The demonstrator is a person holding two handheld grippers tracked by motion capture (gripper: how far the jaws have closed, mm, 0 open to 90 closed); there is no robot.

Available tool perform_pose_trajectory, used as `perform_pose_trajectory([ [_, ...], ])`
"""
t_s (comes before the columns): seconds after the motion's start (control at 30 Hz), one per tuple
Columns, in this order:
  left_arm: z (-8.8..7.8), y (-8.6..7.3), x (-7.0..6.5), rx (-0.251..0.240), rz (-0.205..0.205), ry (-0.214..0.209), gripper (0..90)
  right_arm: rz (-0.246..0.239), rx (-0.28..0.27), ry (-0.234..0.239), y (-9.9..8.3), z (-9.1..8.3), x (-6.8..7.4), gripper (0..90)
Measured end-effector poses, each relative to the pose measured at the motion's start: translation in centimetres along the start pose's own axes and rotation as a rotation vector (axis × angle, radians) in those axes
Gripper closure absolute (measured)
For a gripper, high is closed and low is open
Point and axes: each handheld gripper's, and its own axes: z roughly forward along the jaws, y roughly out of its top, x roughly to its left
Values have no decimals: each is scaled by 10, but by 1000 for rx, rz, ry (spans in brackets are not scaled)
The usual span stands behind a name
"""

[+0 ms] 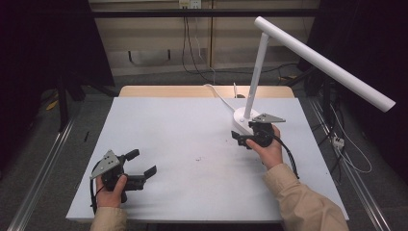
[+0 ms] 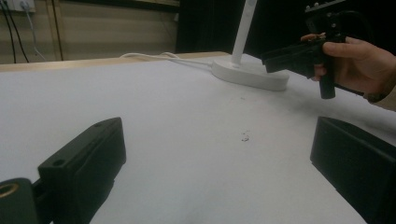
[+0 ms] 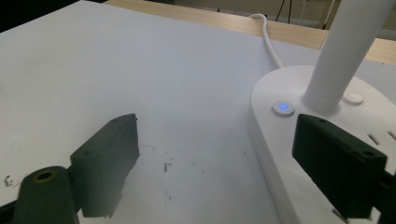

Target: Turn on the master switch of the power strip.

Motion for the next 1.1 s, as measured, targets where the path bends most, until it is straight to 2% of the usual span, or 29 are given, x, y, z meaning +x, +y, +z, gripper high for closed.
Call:
perform_pose_trajectory([
  [0.37,1,0,0,7,6,-1,29,-20,19,44,-13,-22,6,94],
  [0.6,1,0,0,13,15,3,29,-57,25,50,-22,-33,9,85],
  [0.77,0,0,0,6,7,0,29,-79,20,63,-28,-42,11,82],
  [1.1,1,0,0,11,12,1,30,-71,13,80,-41,-57,11,70],
])
